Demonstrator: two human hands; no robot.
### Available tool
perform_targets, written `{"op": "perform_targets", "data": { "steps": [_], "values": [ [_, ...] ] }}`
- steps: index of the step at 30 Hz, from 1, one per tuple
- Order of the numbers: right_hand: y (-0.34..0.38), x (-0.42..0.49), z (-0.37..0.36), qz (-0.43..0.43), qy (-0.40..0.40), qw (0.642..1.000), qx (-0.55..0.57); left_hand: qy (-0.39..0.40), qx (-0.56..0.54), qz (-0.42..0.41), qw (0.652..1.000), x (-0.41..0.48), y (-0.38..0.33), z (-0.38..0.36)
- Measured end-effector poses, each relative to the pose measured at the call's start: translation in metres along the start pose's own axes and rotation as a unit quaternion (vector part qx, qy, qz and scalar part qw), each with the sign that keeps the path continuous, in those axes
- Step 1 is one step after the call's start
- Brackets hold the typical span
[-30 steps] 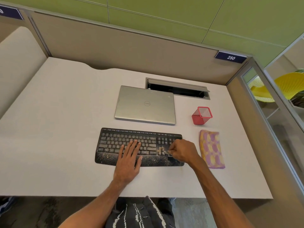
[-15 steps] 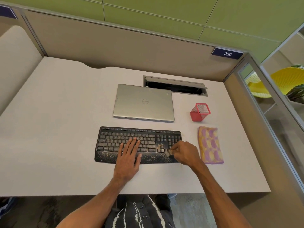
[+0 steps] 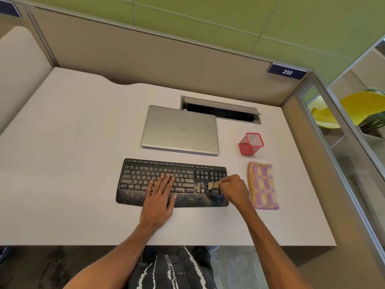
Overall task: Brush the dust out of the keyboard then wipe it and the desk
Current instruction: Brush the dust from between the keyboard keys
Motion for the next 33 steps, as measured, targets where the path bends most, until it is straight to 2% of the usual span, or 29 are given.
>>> {"op": "perform_targets", "data": {
  "steps": [2, 7, 13, 19, 24, 31, 33],
  "values": [
    [0.004, 0.000, -0.002, 0.012, -0.006, 1.000, -0.016, -0.001, -0.001, 0.000, 1.000, 0.000, 0.000, 0.000],
    [0.007, 0.005, -0.012, 0.022, 0.065, 0.995, -0.076, -0.001, -0.001, 0.000, 1.000, 0.000, 0.000, 0.001],
    [0.015, 0.006, -0.006, 0.059, 0.008, 0.997, -0.041, 0.002, -0.001, -0.001, 1.000, -0.001, 0.000, 0.001],
    [0.016, 0.006, -0.020, 0.056, 0.080, 0.989, -0.107, 0.001, -0.005, -0.001, 1.000, -0.001, 0.000, 0.002],
    [0.020, 0.005, -0.004, 0.066, -0.002, 0.996, -0.060, -0.001, -0.006, -0.002, 1.000, -0.001, -0.001, 0.003],
    [0.020, 0.005, -0.021, 0.077, 0.074, 0.986, -0.124, 0.002, -0.002, 0.000, 1.000, -0.001, -0.001, 0.001],
    [0.021, 0.005, -0.012, 0.075, 0.046, 0.990, -0.108, 0.004, 0.001, 0.001, 1.000, -0.001, 0.000, 0.001]
  ]
}}
Point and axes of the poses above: each hand's wrist, its own x-axis towards the middle knuckle, its own z-axis out of the back of the hand, y = z × x, the point moved 8 cm from there along x, towards the middle knuckle, and after that the axes turned 9 degrees about y, right-handed, at the moved point
